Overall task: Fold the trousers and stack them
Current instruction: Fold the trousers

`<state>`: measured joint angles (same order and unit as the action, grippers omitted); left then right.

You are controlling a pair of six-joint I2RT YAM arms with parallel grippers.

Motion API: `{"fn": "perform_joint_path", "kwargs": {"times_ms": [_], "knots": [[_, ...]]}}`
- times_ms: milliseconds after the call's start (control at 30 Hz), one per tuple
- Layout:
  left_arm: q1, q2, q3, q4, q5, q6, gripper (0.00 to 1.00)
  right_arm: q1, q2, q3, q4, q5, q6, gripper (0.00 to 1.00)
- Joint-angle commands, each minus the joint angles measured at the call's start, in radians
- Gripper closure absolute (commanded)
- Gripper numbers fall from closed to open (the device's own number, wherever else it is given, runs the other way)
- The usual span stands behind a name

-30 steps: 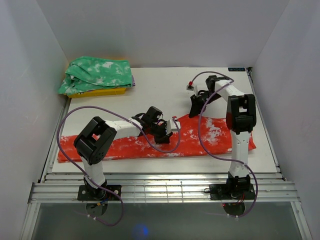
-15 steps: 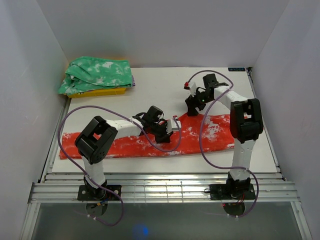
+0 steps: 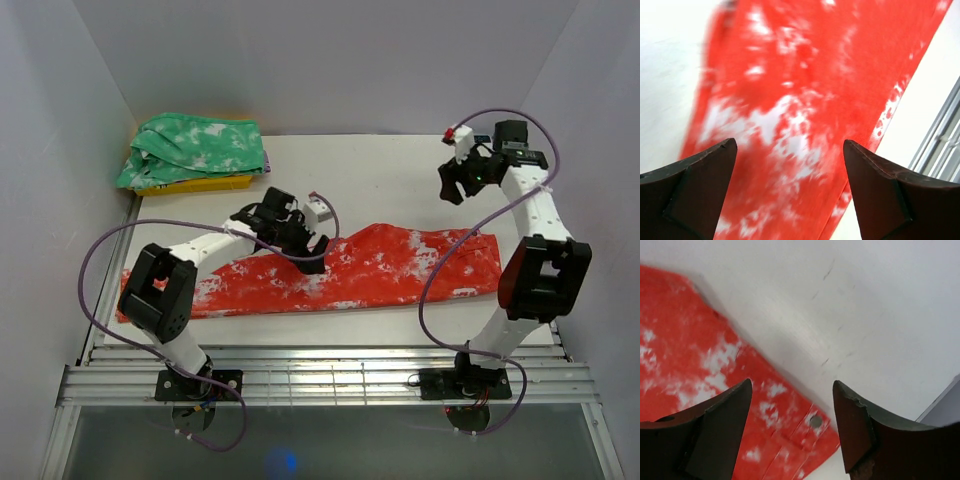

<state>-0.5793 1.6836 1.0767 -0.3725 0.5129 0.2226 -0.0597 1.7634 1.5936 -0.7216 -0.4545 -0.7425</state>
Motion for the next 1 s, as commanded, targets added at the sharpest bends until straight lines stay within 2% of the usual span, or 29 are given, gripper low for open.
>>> {"fn": "perform_joint_path", "kwargs": {"times_ms": [0, 100, 200, 367, 500, 567, 700, 800, 833, 967], "knots": [[0.123, -0.099, 0.046, -0.091, 0.103, -0.104, 0.02, -0.054, -0.061, -0.157, -0.173, -0.076, -0.076, 0.30], [0.173, -0.127, 0.028, -0.167, 0.110, -0.045, 0.02, -0.092, -0.061, -0.250, -0.151, -0.062, -0.077, 0.39], [0.176, -0.159, -0.047, -0.183, 0.102, -0.035, 0.02, -0.175, -0.015, -0.261, -0.139, -0.085, -0.040, 0.42], [0.220, -0.147, -0.153, -0.175, 0.081, -0.057, 0.07, -0.270, 0.100, -0.284, -0.093, -0.041, 0.011, 0.39], [0.353, -0.043, -0.143, -0.203, 0.099, -0.057, 0.13, -0.348, 0.142, -0.311, -0.049, 0.031, 0.022, 0.34], [0.407, 0.017, -0.084, -0.239, 0.096, -0.033, 0.17, -0.371, 0.148, -0.333, -0.015, 0.085, 0.025, 0.34], [0.427, 0.146, 0.021, -0.238, 0.043, -0.009, 0.20, -0.423, 0.150, -0.357, -0.001, 0.128, 0.017, 0.34], [0.427, 0.284, 0.178, -0.256, 0.032, -0.006, 0.21, -0.431, 0.120, -0.373, -0.001, 0.119, 0.008, 0.32], [0.426, 0.356, 0.275, -0.267, 0.030, -0.005, 0.22, -0.431, 0.101, -0.371, -0.001, 0.109, 0.008, 0.32], [0.427, 0.410, 0.449, -0.330, 0.050, 0.018, 0.22, -0.433, 0.052, -0.331, -0.058, 0.028, -0.018, 0.23]]}}
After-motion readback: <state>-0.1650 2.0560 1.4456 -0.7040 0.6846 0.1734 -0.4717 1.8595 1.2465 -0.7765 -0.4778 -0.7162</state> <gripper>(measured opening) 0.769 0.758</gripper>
